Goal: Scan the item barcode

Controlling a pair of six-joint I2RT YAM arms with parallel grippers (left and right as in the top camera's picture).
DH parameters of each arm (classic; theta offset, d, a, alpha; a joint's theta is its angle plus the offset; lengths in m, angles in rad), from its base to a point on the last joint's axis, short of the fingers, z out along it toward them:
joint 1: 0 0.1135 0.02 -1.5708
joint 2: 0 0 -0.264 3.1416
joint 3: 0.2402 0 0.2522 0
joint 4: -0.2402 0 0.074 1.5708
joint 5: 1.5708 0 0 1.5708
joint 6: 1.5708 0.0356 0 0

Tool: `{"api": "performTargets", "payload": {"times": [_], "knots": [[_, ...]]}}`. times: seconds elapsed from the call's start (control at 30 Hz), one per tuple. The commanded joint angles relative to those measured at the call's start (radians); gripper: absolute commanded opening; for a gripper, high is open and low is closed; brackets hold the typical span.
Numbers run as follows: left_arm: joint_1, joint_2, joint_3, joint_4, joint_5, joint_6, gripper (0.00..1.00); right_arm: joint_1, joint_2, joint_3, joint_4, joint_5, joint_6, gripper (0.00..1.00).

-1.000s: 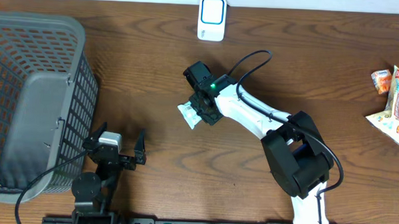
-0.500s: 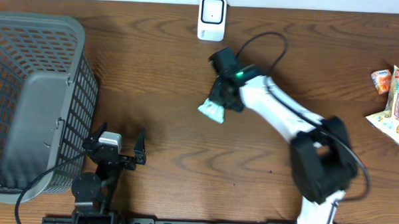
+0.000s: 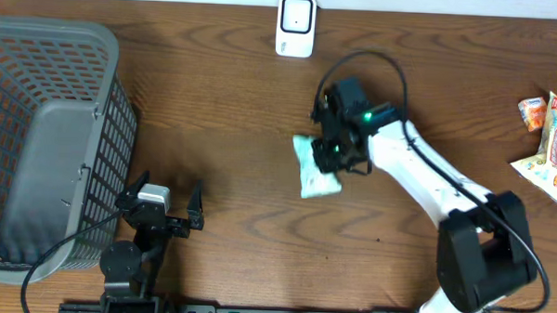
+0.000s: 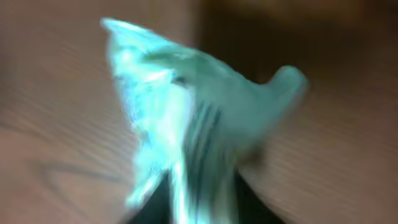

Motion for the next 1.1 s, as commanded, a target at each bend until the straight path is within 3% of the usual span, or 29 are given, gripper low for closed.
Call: {"api": "performTargets", "payload": {"times": [0.0,0.03,0.1,0.5,0.8,0.93,1.07], "knots": [[0.005,-0.003,-0.02,-0.026,0.009,-0.005,0.98,-0.005,0.006,-0.024,0.034,-0.007,-0.069,0.54],[0.005,-0.003,-0.02,-0.026,0.009,-0.005,0.98,-0.005,0.005,-0.018,0.042,-0.008,-0.069,0.61],[0.005,-0.003,-0.02,-0.026,0.009,-0.005,0.97,-0.005,0.005,-0.005,0.058,-0.008,-0.069,0.66],[0.005,-0.003,-0.02,-0.026,0.009,-0.005,0.98,-0.05,0.015,-0.008,0.105,-0.01,-0.072,0.55],[0.005,-0.003,-0.02,-0.026,0.009,-0.005,0.98,-0.181,0.019,-0.067,0.156,-0.196,-0.04,0.58],[0.005,-0.003,-0.02,-0.026,0.009,-0.005,0.98,-0.182,0.019,-0.152,0.24,-0.202,-0.051,0.66],[0.005,-0.003,-0.02,-0.026,0.009,-0.005,0.98,-0.172,0.019,-0.207,0.311,-0.208,-0.05,0.68]]}}
